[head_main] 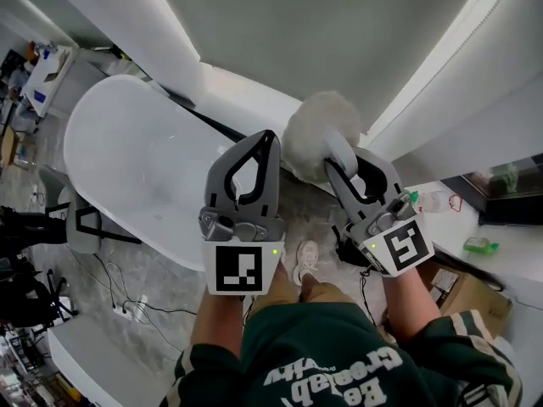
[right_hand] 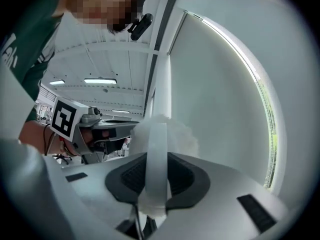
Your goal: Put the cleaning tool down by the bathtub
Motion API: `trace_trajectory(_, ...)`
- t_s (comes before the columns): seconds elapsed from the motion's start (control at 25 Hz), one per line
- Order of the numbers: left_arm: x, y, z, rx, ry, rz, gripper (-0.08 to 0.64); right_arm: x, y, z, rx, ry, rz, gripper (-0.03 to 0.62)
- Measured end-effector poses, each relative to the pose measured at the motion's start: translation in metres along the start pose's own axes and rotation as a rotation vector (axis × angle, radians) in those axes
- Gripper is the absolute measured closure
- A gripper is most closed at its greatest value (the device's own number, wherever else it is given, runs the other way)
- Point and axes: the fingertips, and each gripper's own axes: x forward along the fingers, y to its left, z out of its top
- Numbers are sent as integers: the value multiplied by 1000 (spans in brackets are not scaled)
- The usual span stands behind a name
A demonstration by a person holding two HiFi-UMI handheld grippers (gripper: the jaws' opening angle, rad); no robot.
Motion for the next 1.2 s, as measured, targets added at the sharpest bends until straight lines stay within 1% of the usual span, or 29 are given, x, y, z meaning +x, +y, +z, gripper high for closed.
trace_trajectory(0.16,-6,4,-14,-9,13,23,555,6,2,-9,-6,7,20,499)
trace_trajectory(0.44,-15,31,-48,-32,41,50,555,37,11,-29,-16,50,45,499)
trace_trajectory(0.72,-2,70,-90,-83,68,64,555,94,10,-61,-65,153,53,499)
trace_trajectory(0.84,7,91,-109,-88,84,76,555,123,5,-78,-40,189,59,499)
trace_trajectory(1.04,29,116,-135,-99,88,66,555,167,-6,-103,-25,231,62,499)
trace_trajectory(1.2,43,134,-158,-118,107,70,555,199,-18,-137,0,291,63,499)
